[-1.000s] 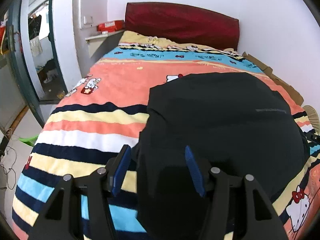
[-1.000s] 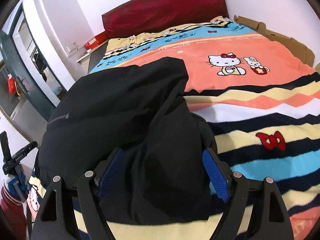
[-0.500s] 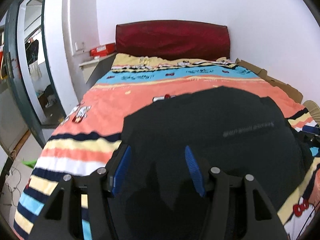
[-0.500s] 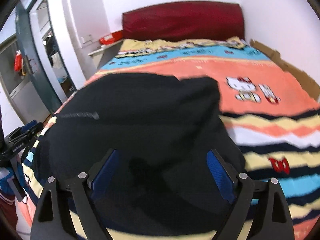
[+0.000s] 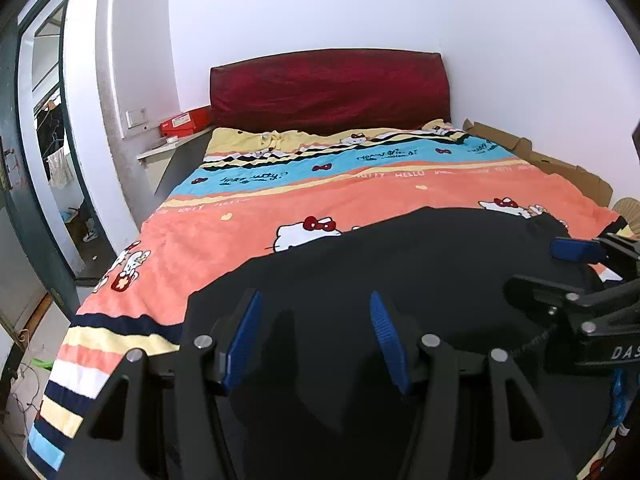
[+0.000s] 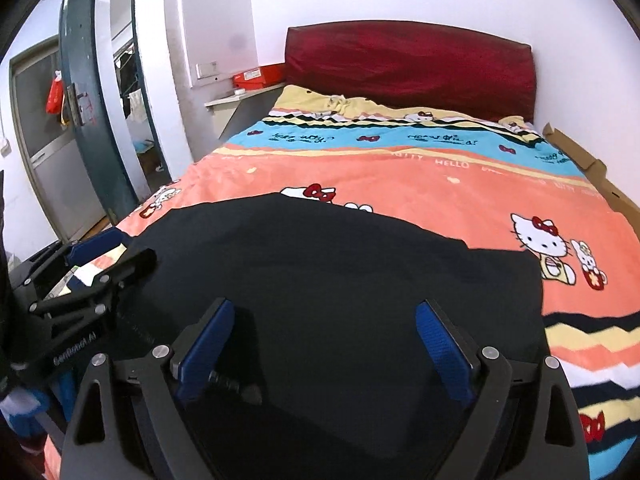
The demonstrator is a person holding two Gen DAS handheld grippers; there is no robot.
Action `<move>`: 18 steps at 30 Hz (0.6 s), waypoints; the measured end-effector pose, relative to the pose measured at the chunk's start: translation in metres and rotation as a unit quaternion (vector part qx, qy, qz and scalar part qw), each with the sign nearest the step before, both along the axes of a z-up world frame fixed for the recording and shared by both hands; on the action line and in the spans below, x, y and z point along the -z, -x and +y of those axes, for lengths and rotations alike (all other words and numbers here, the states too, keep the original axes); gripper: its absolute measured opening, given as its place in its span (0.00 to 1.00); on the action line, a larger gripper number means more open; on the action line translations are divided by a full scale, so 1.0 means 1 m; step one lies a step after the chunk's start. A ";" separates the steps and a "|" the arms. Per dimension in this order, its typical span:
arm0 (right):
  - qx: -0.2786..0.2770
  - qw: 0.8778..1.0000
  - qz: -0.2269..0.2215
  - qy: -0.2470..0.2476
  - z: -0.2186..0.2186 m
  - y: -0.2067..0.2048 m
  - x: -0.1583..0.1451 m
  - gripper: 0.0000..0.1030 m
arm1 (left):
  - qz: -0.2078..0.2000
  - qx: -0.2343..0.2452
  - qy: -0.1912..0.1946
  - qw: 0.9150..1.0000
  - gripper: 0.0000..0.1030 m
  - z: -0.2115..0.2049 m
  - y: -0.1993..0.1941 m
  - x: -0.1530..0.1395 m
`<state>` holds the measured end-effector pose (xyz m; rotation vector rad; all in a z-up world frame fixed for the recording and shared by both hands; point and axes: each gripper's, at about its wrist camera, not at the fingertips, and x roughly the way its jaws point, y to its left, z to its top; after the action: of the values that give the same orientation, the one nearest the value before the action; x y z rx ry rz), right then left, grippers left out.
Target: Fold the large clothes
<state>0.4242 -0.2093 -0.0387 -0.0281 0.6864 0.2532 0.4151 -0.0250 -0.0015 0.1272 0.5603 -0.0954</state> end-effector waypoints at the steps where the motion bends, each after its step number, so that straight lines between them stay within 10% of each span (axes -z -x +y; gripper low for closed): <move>1: 0.000 1.000 0.001 0.000 0.000 -0.003 0.001 0.89 | 0.001 0.000 -0.004 1.000 0.53 -0.002 -0.004 0.002; 18: 0.001 0.999 0.027 -0.027 -0.007 -0.034 0.026 0.91 | 0.030 -0.011 -0.004 0.999 0.53 -0.004 -0.036 0.031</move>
<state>0.4578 -0.2162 -0.0650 0.0304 0.7338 0.2715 0.4506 -0.0291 -0.0322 0.1272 0.6215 -0.0760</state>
